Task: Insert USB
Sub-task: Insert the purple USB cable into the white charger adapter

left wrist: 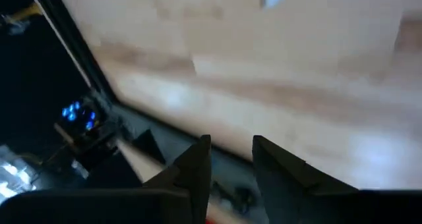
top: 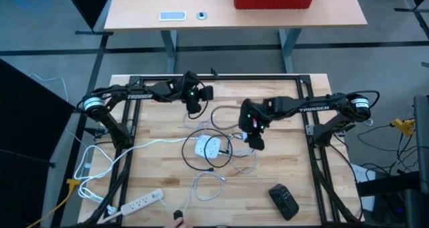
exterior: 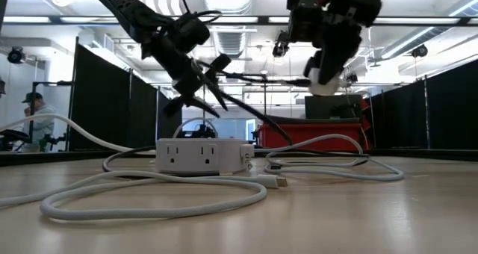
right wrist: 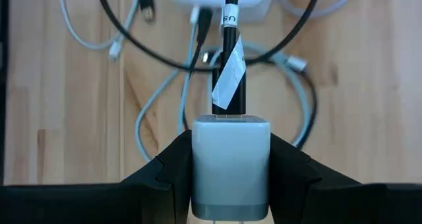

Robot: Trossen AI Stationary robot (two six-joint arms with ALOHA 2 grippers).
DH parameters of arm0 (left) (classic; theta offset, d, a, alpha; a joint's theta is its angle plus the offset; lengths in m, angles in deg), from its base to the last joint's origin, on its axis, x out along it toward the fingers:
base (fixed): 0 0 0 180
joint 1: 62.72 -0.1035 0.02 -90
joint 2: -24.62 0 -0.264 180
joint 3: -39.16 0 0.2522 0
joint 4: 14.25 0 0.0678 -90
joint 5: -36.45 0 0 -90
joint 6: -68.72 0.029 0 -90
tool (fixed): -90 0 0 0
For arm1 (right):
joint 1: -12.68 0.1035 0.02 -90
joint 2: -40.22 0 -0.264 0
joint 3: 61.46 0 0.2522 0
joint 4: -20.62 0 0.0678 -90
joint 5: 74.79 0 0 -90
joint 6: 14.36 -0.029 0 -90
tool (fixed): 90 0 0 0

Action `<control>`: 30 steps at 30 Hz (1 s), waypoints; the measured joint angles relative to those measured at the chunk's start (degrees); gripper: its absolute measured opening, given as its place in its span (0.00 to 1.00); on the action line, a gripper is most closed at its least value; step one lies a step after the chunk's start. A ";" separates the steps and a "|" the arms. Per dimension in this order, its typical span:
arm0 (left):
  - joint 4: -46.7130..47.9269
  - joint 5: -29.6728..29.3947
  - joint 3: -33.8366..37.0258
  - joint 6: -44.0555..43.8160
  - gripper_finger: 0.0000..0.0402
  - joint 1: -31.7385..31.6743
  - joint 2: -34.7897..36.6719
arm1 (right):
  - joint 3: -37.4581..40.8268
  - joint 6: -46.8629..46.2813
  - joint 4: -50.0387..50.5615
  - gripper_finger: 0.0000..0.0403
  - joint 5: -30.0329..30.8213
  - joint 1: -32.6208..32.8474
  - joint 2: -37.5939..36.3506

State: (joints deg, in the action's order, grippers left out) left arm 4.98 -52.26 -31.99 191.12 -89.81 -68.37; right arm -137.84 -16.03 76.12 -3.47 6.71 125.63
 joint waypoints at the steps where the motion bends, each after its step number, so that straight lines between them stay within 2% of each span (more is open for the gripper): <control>1: -1.41 -1.32 0.00 -0.12 0.23 -0.01 0.00 | 0.43 -0.66 0.05 0.31 0.76 1.08 0.00; 5: -4.04 -5.93 0.00 -10.99 0.22 0.00 0.07 | 0.91 -1.33 0.26 0.31 1.27 4.72 -0.05; 9: -4.84 -6.13 0.00 -17.76 0.23 0.00 0.07 | 0.46 -1.10 0.39 0.31 0.96 6.72 -0.78; 15: -8.71 -6.23 -0.17 -4.81 0.25 0.12 0.07 | 0.43 -1.54 1.30 0.31 0.68 7.49 -2.80; 21: -9.66 -5.89 -1.07 -5.36 0.28 0.33 0.22 | 0.43 -1.47 1.65 0.31 0.68 7.47 -4.23; 30: 0.38 -5.87 -1.07 -3.40 0.23 0.33 0.22 | 0.43 -2.25 1.36 0.31 0.65 7.47 -4.36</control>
State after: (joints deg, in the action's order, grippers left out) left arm 5.37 -58.13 -33.06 187.72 -89.49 -68.15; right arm -137.41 -18.29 77.48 -2.81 14.17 121.28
